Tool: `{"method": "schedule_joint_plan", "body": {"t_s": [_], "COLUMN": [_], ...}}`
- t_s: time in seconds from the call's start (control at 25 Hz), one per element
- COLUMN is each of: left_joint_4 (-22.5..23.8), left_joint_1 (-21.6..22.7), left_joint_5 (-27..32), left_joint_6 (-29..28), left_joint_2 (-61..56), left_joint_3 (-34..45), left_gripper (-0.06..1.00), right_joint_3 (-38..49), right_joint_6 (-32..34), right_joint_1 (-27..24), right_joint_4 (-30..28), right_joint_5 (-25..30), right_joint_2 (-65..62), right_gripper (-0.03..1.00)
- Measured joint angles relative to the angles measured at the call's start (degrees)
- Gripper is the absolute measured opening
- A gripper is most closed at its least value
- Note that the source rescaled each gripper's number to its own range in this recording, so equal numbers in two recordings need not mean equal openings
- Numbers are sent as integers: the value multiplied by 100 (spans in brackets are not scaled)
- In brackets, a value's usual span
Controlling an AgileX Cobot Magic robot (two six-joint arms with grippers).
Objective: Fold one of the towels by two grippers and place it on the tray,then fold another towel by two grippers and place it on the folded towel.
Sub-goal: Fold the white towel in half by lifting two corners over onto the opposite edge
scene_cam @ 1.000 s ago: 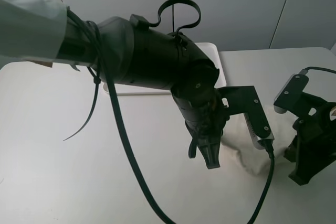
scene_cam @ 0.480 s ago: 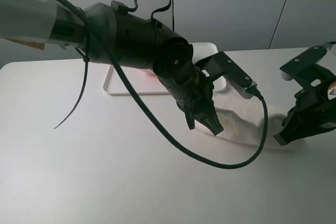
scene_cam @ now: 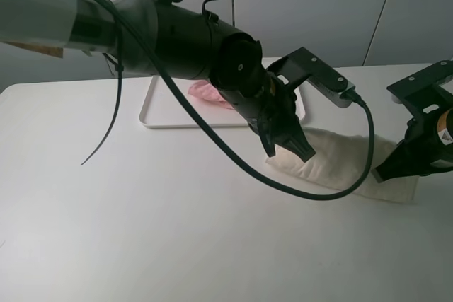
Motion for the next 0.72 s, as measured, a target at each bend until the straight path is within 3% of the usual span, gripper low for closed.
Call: {"method": "schedule_joint_plan", "body": {"t_s": [0.32,0.56,0.64,0.72], "left_joint_4": [0,0,0,0], "left_joint_1": [142,242,268,290], "left_joint_5": [-250,-284,-271,-245], "left_joint_6": [-38,-253,-268,-280], "left_joint_2": [50,93,97,97], "left_joint_3": [-14,-14,-14,-14], "left_gripper": [0,2,10,33], "right_joint_3": [0,0,0,0], "right_joint_6": [2191,2712,2727,2737], "right_joint_1": [0,0,0,0], "right_joint_4": [-1948,-2416,-2562,-2787], "right_joint_5": [-179,-252,-347,-567], "right_joint_2": [106,106,106,110], "right_gripper": [0,1,9,33]}}
